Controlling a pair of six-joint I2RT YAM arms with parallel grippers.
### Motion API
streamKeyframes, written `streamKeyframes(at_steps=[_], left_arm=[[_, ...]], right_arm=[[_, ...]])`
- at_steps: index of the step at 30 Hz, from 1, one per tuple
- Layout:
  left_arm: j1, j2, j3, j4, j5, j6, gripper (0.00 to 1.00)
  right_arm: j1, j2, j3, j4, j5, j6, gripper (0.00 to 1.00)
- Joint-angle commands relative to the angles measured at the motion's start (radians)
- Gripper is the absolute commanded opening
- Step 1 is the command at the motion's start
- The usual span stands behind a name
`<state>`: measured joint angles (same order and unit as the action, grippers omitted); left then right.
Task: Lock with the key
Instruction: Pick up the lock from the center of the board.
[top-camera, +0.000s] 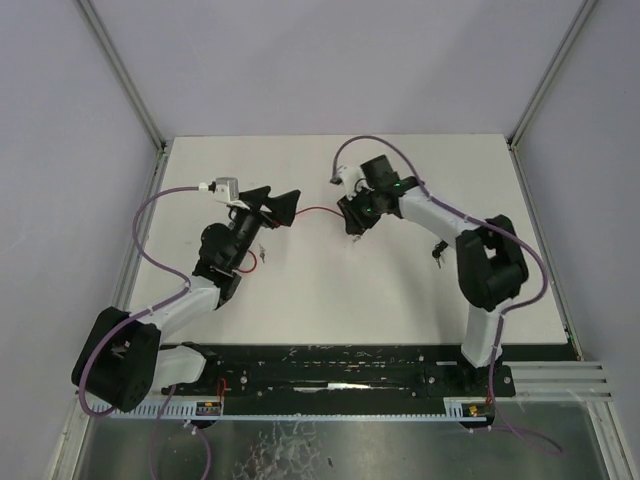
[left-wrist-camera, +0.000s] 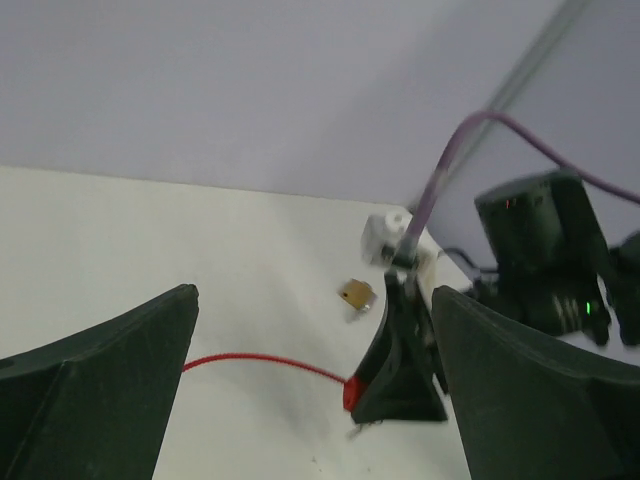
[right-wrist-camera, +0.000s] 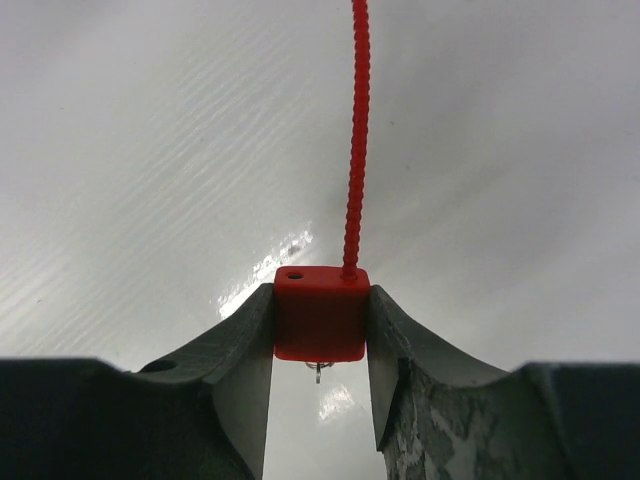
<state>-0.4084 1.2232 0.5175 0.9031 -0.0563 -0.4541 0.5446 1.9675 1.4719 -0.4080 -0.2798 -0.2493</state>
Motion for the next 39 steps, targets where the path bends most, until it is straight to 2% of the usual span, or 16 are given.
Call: streamKeyframes(at_steps=[1,6,9,15,20,24,26,29,32,34,37,39], left_arm=[[0.0,0.003,-0.076,0.361,0.251,0.064,0.97],[-0.001,0.07,-0.1,0.605,0.476,0.043,0.96],[-0.001,0.095,-0.078,0.646,0.531,0.022,0.95],[0.0,0.041,0.015,0.355,0.554,-0.007,0.93],[0.012,-0.076,0.007,0.287,0.535,-0.035,0.9],[0.023,-0.256,0.073,-0.014,0.466,0.042,0.89],[0.017,-0.277,0.114,-0.121,0.441,0.08,0.86],[0.006,-0.173,0.197,-0.201,0.55,0.077,0.84],[-0.009,0.002,0.326,-0.289,0.789,0.057,0.79],[-0.025,0.117,0.44,-0.432,0.883,0.069,0.76],[-0.073,0.26,0.594,-0.651,0.875,0.118,0.67],[-0.104,0.332,0.651,-0.709,0.881,0.134,0.64]], right_arm=[[-0.121,-0.208,-0.092,0.059,-0.263,-0.029,0.0],[-0.213,-0.457,-0.263,0.098,-0.422,-0.09,0.0],[-0.254,-0.603,-0.346,0.104,-0.488,-0.2,0.0],[-0.316,-0.786,-0.448,0.068,-0.52,-0.44,0.0],[-0.387,-0.83,-0.475,0.069,-0.603,-0.482,0.0],[-0.399,-0.871,-0.491,-0.002,-0.7,-0.628,0.0],[-0.399,-0.883,-0.498,-0.045,-0.726,-0.723,0.0],[-0.399,-0.879,-0.489,-0.147,-0.744,-0.935,0.0],[-0.399,-0.862,-0.451,-0.239,-0.709,-1.117,0.0],[-0.399,-0.838,-0.413,-0.308,-0.669,-1.247,0.0],[-0.399,-0.805,-0.363,-0.38,-0.629,-1.396,0.0],[-0.399,-0.802,-0.36,-0.39,-0.641,-1.445,0.0]])
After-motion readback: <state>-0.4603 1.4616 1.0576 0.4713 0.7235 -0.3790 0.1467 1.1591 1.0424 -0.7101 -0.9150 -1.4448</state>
